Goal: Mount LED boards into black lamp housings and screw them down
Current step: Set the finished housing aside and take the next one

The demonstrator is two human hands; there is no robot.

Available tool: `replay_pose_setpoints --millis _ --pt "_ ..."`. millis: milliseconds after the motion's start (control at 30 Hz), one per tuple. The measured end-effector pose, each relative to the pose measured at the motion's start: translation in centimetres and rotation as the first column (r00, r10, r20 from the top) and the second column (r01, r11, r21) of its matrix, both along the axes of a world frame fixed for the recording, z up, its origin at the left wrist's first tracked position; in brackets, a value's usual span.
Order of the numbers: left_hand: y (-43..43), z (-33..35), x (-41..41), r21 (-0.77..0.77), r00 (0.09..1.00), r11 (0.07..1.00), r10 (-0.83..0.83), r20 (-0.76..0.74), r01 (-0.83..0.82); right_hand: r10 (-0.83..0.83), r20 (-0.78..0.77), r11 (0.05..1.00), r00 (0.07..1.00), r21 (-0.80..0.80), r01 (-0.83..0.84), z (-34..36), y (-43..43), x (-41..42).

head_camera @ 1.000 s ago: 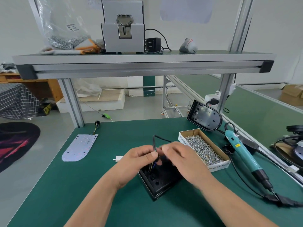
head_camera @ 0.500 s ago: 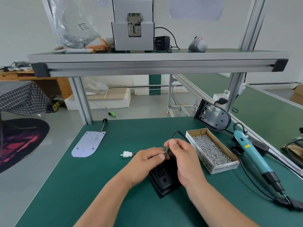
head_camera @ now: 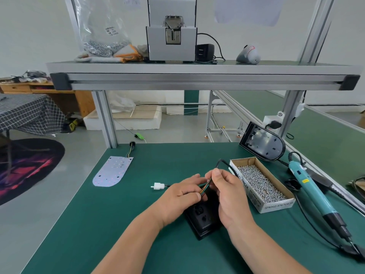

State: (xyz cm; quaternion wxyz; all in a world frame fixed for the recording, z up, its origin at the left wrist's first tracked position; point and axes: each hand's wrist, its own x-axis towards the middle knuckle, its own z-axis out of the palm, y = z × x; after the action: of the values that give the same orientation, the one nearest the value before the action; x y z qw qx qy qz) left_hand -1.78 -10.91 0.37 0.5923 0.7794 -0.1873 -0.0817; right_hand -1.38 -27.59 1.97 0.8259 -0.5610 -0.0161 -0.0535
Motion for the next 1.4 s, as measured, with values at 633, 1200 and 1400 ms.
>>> replay_pose_setpoints --millis 633,1200,1400 --pt "0.8 0.4 -0.5 -0.188 0.993 0.982 0.015 -0.113 -0.036 0.003 0.089 0.996 0.996 -0.091 0.005 -0.8 -0.5 0.4" --pt "0.8 0.5 -0.5 -0.092 0.996 0.992 0.083 -0.025 -0.085 0.089 0.191 0.959 0.978 -0.281 -0.033 -2.1 -0.4 0.5" --pt "0.1 0.5 -0.4 -0.099 0.998 0.994 0.038 -0.056 -0.043 0.032 0.136 0.971 0.990 -0.238 0.001 -1.8 0.1 0.4"
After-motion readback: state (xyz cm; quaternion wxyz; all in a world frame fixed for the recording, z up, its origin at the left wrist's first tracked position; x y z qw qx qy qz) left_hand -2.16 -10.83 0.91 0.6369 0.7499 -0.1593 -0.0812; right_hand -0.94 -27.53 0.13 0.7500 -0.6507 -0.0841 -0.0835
